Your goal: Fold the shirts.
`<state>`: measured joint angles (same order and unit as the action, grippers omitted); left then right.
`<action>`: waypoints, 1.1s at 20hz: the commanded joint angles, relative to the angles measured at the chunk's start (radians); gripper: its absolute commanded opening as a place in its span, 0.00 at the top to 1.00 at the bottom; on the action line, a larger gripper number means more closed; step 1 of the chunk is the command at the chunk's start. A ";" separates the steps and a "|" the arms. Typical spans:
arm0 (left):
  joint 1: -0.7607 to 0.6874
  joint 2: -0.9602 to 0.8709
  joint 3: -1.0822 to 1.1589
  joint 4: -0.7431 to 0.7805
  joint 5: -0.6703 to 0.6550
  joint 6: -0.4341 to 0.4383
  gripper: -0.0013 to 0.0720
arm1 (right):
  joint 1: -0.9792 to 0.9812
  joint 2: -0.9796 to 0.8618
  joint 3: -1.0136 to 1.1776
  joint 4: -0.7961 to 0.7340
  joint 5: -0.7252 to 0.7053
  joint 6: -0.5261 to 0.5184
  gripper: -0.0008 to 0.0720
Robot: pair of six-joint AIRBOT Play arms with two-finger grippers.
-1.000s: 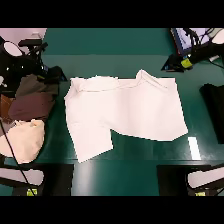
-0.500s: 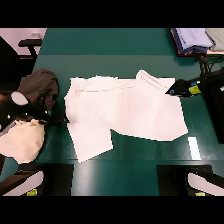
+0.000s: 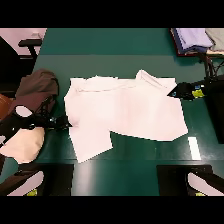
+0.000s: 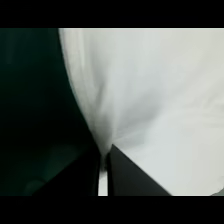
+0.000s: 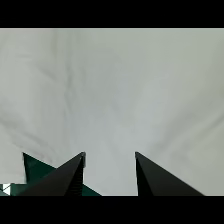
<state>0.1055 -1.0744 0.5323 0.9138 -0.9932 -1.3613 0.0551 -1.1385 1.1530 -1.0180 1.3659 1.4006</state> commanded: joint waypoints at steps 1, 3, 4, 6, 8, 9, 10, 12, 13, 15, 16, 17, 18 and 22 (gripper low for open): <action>0.001 0.010 0.049 -0.026 -0.034 0.029 0.94 | -0.043 0.014 -0.007 -0.045 0.082 0.003 0.48; 0.001 0.044 0.101 -0.017 -0.059 0.034 0.94 | -0.122 0.043 -0.089 -0.108 0.111 0.020 0.48; 0.001 0.060 0.123 -0.016 -0.067 0.034 0.94 | -0.167 0.063 -0.154 -0.141 0.111 0.032 0.48; 0.001 0.079 0.153 -0.017 -0.079 0.034 0.94 | -0.279 0.103 -0.317 -0.169 0.106 0.043 0.41; 0.001 0.080 0.156 -0.016 -0.086 0.034 0.94 | -0.398 0.130 -0.480 -0.150 0.099 0.043 0.26; 0.001 0.080 0.156 -0.017 -0.084 0.034 0.94 | -0.437 0.138 -0.542 -0.151 0.092 0.043 0.26; 0.001 0.080 0.156 -0.017 -0.082 0.034 0.94 | -0.465 0.144 -0.599 -0.150 0.071 0.042 0.32; 0.001 0.080 0.156 -0.018 -0.080 0.033 0.94 | -0.476 0.155 -0.674 -0.107 0.002 0.034 0.40; 0.001 0.080 0.156 -0.018 -0.080 0.033 0.94 | -0.475 0.160 -0.697 -0.070 -0.037 0.027 0.40; 0.001 0.080 0.156 -0.018 -0.077 0.033 0.94 | -0.474 0.157 -0.714 0.008 -0.106 0.011 0.40; 0.001 0.080 0.156 -0.018 -0.069 0.032 0.94 | -0.474 0.141 -0.711 0.024 -0.119 0.011 0.41; 0.001 0.080 0.156 -0.018 -0.063 0.031 0.94 | -0.474 0.119 -0.707 0.031 -0.121 0.012 0.44; 0.001 0.080 0.156 -0.018 -0.063 0.031 0.94 | -0.474 0.090 -0.697 0.029 -0.117 0.009 0.48; 0.001 0.087 0.184 -0.020 -0.066 0.031 0.94 | -0.474 0.066 -0.596 0.032 -0.076 -0.053 0.97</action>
<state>0.1055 -0.9932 0.6964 0.8955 -1.0622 -1.3293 -0.4164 -1.0592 0.5056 -1.0039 1.2724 1.3792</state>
